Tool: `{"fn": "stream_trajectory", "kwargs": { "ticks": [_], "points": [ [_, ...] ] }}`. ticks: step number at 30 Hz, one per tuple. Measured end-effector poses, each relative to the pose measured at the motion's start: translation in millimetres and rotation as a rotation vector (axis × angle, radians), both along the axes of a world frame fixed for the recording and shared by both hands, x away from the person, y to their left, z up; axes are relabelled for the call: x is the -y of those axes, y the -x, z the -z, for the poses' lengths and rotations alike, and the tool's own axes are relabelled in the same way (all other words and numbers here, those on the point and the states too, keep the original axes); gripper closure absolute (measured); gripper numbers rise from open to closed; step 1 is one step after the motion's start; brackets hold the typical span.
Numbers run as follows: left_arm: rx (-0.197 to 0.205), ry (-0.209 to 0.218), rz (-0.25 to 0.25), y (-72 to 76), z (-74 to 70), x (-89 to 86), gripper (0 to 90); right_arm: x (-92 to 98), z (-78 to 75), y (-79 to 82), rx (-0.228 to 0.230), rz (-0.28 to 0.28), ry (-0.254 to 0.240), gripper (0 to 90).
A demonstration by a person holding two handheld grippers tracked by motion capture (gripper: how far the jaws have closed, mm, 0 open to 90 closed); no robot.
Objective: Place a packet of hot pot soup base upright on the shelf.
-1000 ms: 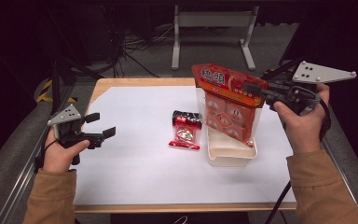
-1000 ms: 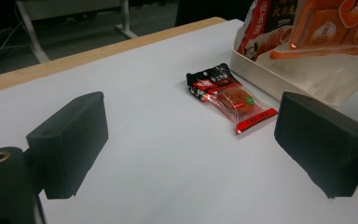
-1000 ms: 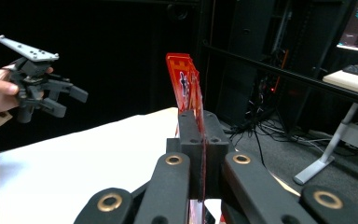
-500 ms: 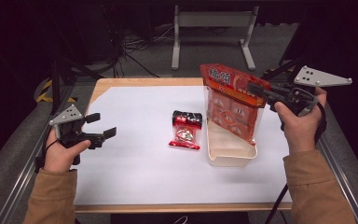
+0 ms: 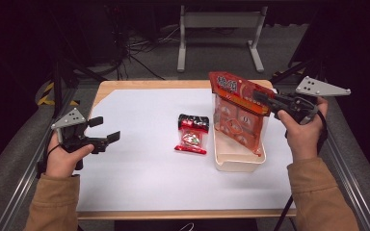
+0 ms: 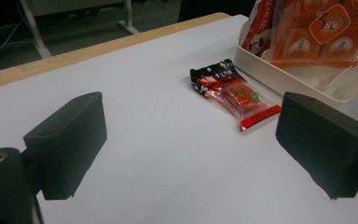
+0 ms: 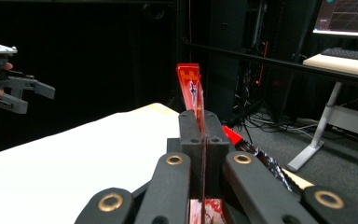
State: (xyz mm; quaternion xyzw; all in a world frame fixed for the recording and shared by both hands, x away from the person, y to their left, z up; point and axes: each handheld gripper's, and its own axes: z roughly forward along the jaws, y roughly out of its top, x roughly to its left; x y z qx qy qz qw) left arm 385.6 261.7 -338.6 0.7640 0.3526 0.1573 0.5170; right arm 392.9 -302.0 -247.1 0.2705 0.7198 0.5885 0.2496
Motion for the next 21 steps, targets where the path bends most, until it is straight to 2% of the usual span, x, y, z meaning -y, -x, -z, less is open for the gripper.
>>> {"fn": "stream_trajectory", "kwargs": {
  "ticks": [7, 17, 21],
  "points": [
    [0.007, 0.014, -0.011, -0.8, 2.7, 0.9, 8.4, 3.4, 11.8, 0.7, -0.006, 0.005, -0.027, 89.7],
    [0.004, 0.018, -0.010, 1.0, 3.7, 1.4, 8.8, 1.9, 16.3, 5.2, 0.009, 0.003, -0.008, 89.5],
    [0.003, 0.020, -0.011, 1.0, 3.9, 1.3, 8.8, 2.4, 21.9, 5.2, 0.001, 0.008, 0.001, 89.5]
  ]
}}
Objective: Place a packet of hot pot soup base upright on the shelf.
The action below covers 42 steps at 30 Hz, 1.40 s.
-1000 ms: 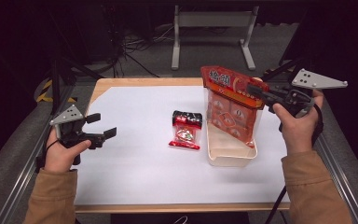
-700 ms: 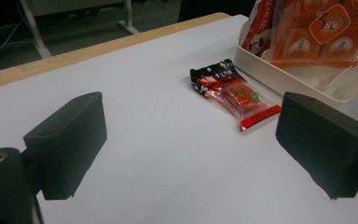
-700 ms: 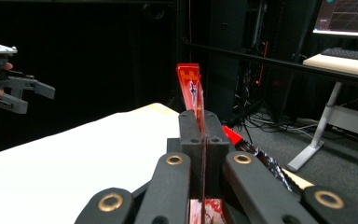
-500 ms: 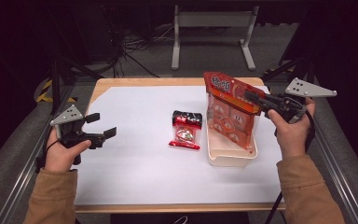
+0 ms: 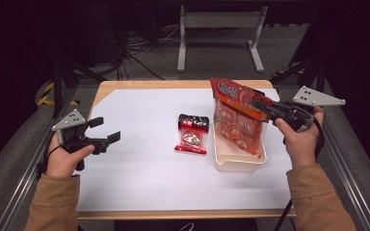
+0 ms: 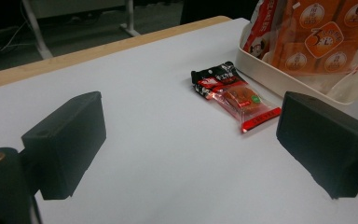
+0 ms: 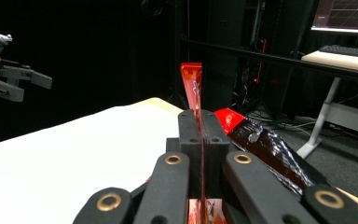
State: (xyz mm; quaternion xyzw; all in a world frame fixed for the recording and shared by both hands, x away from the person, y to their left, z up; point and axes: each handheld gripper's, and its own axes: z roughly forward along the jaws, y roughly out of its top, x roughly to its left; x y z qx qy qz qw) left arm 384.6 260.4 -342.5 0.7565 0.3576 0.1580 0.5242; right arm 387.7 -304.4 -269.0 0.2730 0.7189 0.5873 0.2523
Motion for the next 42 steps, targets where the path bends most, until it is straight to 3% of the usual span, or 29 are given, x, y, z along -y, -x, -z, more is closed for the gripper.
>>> {"fn": "stream_trajectory", "kwargs": {
  "ticks": [6, 17, 24, 28, 34, 37, 42],
  "points": [
    [-0.014, -0.006, 0.004, -1.7, 2.0, 0.7, 8.4, 3.0, 11.3, 0.4, -0.021, 0.006, 0.012, 89.3],
    [-0.032, -0.004, 0.012, -5.1, 5.6, 3.2, 6.2, 16.5, 32.7, 6.7, -0.057, 0.014, -0.021, 89.1],
    [-0.040, -0.006, 0.023, -6.5, 6.6, 6.6, 6.3, 20.7, 36.5, 12.4, -0.056, 0.015, -0.021, 89.2],
    [-0.057, 0.032, 0.036, -6.4, 6.4, 8.8, 6.7, 21.3, 37.1, 16.5, -0.051, 0.018, -0.008, 89.2],
    [-0.059, 0.021, 0.051, -8.9, 7.5, 12.3, 7.1, 23.9, 39.0, 18.1, -0.043, 0.043, -0.016, 88.4],
    [-0.064, 0.029, 0.056, -10.8, 8.3, 15.9, 6.7, 23.7, 38.9, 18.1, -0.035, 0.065, -0.011, 83.4],
    [-0.080, 0.029, 0.070, -14.8, 10.7, 24.9, 6.7, 28.7, 37.3, 24.4, -0.010, 0.102, -0.058, 69.7]
  ]
}}
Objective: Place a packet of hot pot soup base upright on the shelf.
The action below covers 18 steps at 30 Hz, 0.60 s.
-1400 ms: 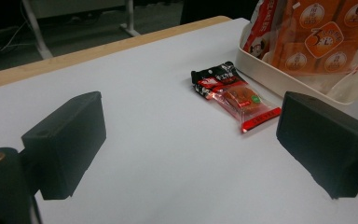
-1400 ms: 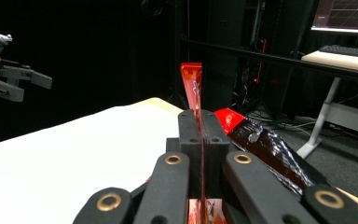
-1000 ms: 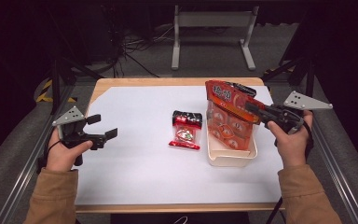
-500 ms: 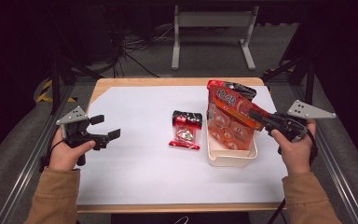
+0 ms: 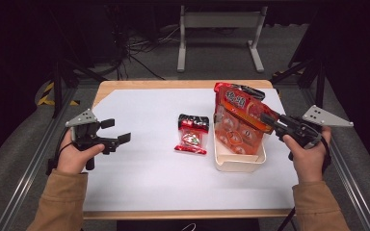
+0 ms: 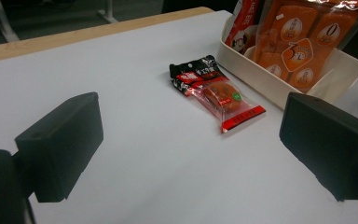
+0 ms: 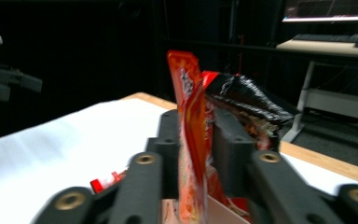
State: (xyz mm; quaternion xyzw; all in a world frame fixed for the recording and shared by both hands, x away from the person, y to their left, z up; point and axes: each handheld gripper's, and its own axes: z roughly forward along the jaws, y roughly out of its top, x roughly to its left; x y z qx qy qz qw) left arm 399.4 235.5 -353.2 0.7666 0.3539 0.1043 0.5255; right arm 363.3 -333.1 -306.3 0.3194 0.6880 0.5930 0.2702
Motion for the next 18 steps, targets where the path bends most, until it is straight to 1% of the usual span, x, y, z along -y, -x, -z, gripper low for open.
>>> {"fn": "stream_trajectory", "kwargs": {
  "ticks": [2, 3, 4, 5, 6, 7, 8, 9, 10, 11, 12, 13, 15, 16, 17, 18],
  "points": [
    [-0.004, -0.009, 0.004, -1.7, 1.2, 3.1, 6.8, 4.3, 0.2, 2.7, 0.003, 0.014, -0.016, 66.8],
    [-0.005, -0.024, 0.004, -2.9, 2.0, 5.0, 6.7, 6.1, 0.4, 3.7, 0.003, 0.019, -0.022, 64.6],
    [-0.005, -0.030, 0.002, -3.6, 2.5, 6.8, 6.2, 9.0, 1.0, 4.9, 0.001, 0.024, -0.031, 62.1],
    [-0.005, -0.030, 0.002, -3.6, 2.5, 6.8, 5.6, 9.0, 1.0, 4.9, 0.001, 0.024, -0.031, 62.1],
    [-0.002, -0.040, 0.014, -4.6, 3.1, 8.6, 5.6, 11.0, 1.2, 6.3, 0.001, 0.027, -0.043, 60.4],
    [0.005, -0.045, 0.026, -5.4, 4.2, 11.1, 3.1, 13.9, 1.8, 7.7, 0.005, 0.032, -0.053, 56.8],
    [-0.003, -0.051, 0.027, -5.5, 4.6, 14.7, 1.7, 16.0, 2.4, 9.0, 0.004, 0.036, -0.062, 54.5],
    [-0.009, -0.051, 0.023, -5.3, 4.7, 18.7, 2.2, 17.9, 3.4, 10.5, 0.002, 0.039, -0.071, 53.3],
    [-0.004, -0.053, 0.021, -6.0, 4.5, 21.6, 2.3, 19.9, 5.1, 11.7, 0.005, 0.044, -0.080, 53.0],
    [-0.001, -0.053, 0.021, -6.5, 4.2, 23.3, 2.2, 21.4, 6.5, 11.2, -0.001, 0.050, -0.080, 52.1],
    [-0.003, -0.043, 0.019, -6.7, 3.5, 25.5, 2.5, 22.0, 7.3, 10.3, -0.013, 0.051, -0.073, 51.0],
    [0.000, -0.026, 0.021, -7.7, 2.6, 28.0, 2.7, 22.7, 8.4, 9.8, -0.021, 0.056, -0.055, 50.1],
    [0.011, -0.020, 0.028, -8.8, 1.4, 30.9, 3.8, 24.2, 11.8, 9.7, -0.037, 0.069, -0.028, 47.3],
    [0.019, -0.027, 0.030, -9.6, 0.9, 32.8, 4.2, 25.0, 13.5, 9.1, -0.042, 0.068, -0.017, 46.1],
    [0.036, -0.051, 0.054, -10.2, 0.2, 35.8, 4.4, 25.8, 14.7, 9.1, -0.043, 0.072, -0.002, 45.8],
    [0.061, -0.076, 0.067, -10.6, -0.2, 37.6, 4.3, 27.3, 15.6, 9.5, -0.039, 0.069, 0.000, 45.5]
  ]
}}
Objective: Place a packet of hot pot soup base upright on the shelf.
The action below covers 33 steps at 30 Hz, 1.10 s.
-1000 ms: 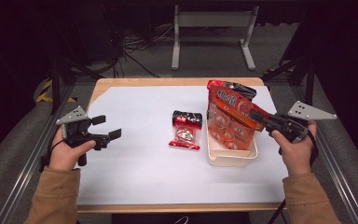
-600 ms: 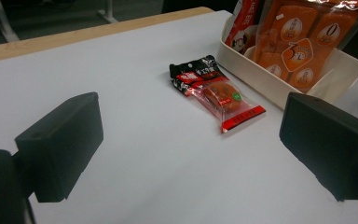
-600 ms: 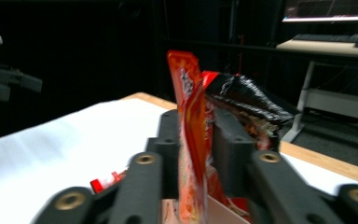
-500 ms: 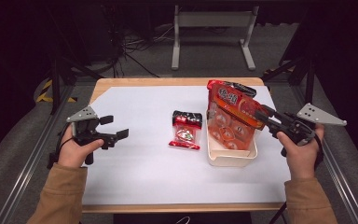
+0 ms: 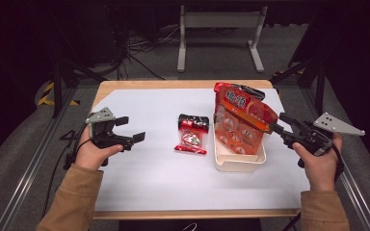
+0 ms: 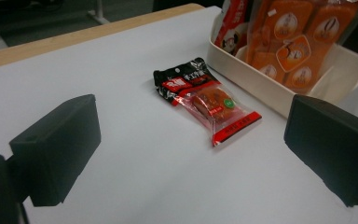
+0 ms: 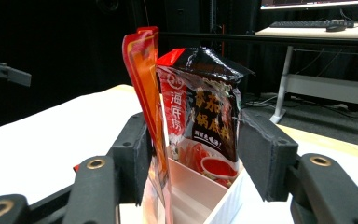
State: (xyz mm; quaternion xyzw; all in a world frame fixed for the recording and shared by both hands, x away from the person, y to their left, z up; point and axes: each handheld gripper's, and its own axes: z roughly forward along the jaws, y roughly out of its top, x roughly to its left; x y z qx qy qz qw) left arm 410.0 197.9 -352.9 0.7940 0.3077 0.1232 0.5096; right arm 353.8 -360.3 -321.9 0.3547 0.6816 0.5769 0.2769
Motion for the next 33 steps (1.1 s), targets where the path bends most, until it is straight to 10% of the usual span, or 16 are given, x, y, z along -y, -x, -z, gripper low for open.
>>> {"fn": "stream_trajectory", "kwargs": {
  "ticks": [6, 17, 33],
  "points": [
    [0.036, -0.035, 0.028, 1.4, -3.7, 14.3, 9.7, 11.6, -2.7, 5.6, 0.029, 0.003, 0.001, 44.0],
    [0.021, 0.101, 0.032, -15.0, -7.5, 35.4, 16.2, 24.4, 2.0, 8.1, 0.011, 0.034, 0.037, 42.4],
    [0.012, 0.052, 0.062, -45.6, -7.0, 66.9, 19.2, 35.9, 11.8, 2.7, -0.076, 0.063, 0.036, 40.4]
  ]
}}
